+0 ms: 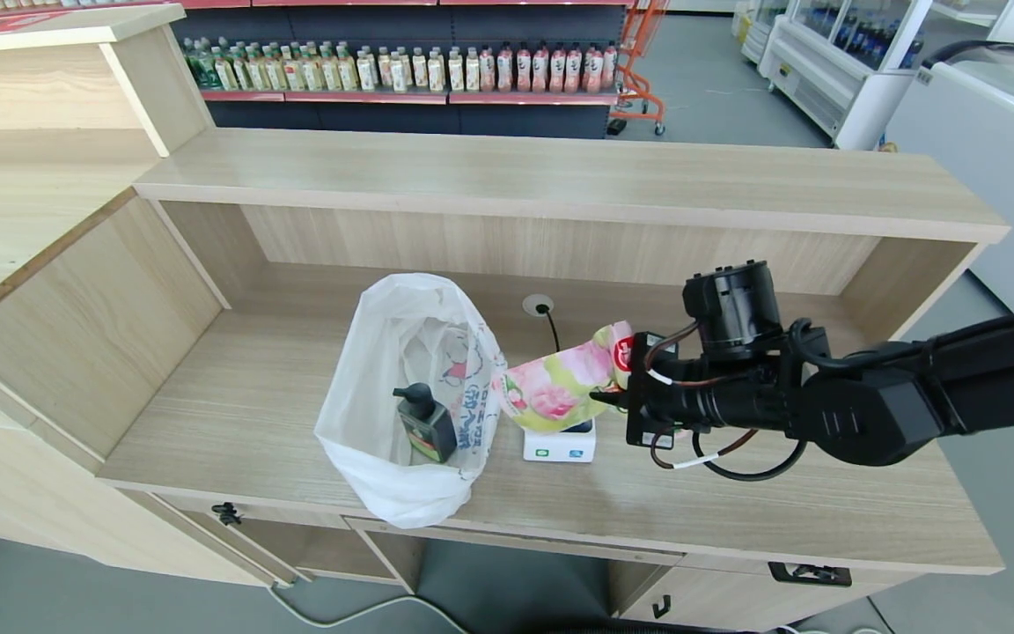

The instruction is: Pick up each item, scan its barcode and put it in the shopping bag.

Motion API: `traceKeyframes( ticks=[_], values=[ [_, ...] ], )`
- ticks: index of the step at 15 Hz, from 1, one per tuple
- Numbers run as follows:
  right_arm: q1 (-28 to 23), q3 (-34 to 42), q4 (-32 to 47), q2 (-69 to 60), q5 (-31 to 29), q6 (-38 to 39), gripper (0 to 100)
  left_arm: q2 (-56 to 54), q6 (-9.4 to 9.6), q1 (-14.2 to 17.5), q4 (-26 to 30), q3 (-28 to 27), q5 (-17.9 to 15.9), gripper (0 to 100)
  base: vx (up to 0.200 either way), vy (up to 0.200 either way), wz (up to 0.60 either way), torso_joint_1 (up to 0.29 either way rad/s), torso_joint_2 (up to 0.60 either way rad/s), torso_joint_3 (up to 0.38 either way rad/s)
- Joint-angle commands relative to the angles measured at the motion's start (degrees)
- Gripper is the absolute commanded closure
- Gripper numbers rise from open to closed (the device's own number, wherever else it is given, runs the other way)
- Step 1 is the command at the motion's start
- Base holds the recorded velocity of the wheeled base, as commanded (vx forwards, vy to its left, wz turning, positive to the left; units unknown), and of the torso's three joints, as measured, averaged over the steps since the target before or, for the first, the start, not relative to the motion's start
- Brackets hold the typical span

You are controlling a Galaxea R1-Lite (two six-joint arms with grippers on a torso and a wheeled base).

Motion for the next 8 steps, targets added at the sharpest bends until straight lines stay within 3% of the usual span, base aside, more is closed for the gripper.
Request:
traceKeyframes(
  ticks=[1,8],
  values=[
    [0.1,-0.2,0.0,0.9,0.0,0.0,100,0.0,-0.01,0.0,0.0,0.0,0.0,0,0.0,0.0,0.0,0.0,0.0,0.0],
    [0.6,-1.1,0.1,1.5,-0.1,-0.1,100,0.0,-0.01,0.0,0.0,0.0,0.0,0,0.0,0.0,0.0,0.0,0.0,0.0]
  ],
)
